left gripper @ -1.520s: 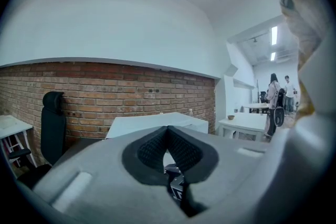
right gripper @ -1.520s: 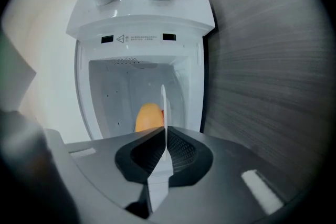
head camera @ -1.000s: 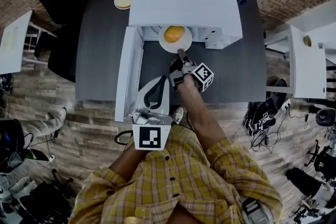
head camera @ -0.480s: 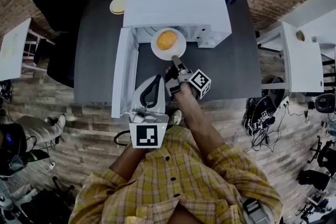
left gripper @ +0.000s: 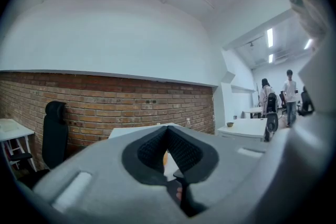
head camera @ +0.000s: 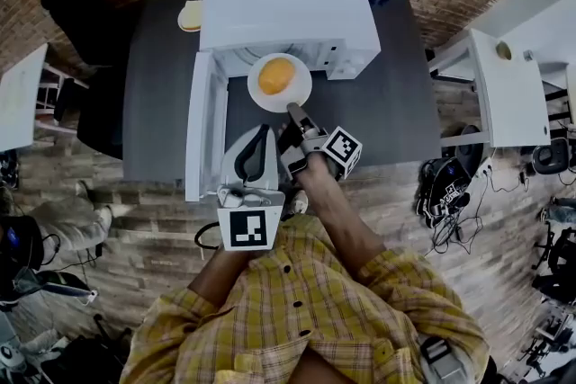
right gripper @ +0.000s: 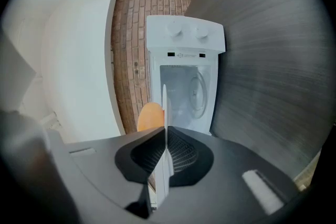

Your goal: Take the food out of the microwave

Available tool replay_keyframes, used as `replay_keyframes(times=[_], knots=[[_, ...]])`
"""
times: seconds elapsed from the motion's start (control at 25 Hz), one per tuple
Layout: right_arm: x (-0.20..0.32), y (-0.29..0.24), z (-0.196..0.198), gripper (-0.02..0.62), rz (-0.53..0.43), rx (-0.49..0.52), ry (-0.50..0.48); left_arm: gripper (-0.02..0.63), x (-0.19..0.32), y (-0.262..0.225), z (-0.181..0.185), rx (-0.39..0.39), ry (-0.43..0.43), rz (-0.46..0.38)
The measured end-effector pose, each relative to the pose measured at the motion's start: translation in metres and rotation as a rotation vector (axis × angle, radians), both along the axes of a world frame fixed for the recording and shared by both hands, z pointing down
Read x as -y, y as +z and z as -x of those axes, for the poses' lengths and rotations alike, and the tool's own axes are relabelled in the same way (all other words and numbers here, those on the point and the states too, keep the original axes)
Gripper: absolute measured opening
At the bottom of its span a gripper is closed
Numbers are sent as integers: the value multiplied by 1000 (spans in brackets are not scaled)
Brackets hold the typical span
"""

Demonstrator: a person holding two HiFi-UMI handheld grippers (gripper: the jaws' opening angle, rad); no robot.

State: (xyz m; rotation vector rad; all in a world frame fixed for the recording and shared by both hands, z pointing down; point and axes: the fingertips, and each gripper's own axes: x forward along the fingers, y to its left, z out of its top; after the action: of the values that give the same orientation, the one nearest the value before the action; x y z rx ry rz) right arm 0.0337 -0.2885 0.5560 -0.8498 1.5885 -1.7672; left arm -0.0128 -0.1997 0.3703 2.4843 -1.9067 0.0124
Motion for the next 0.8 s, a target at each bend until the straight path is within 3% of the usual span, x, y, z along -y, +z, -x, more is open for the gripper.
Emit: replay_keyframes(times=[0.8], knots=[[-21, -71, -18, 23, -103, 45, -18, 0, 3, -12, -12, -15, 19, -30]])
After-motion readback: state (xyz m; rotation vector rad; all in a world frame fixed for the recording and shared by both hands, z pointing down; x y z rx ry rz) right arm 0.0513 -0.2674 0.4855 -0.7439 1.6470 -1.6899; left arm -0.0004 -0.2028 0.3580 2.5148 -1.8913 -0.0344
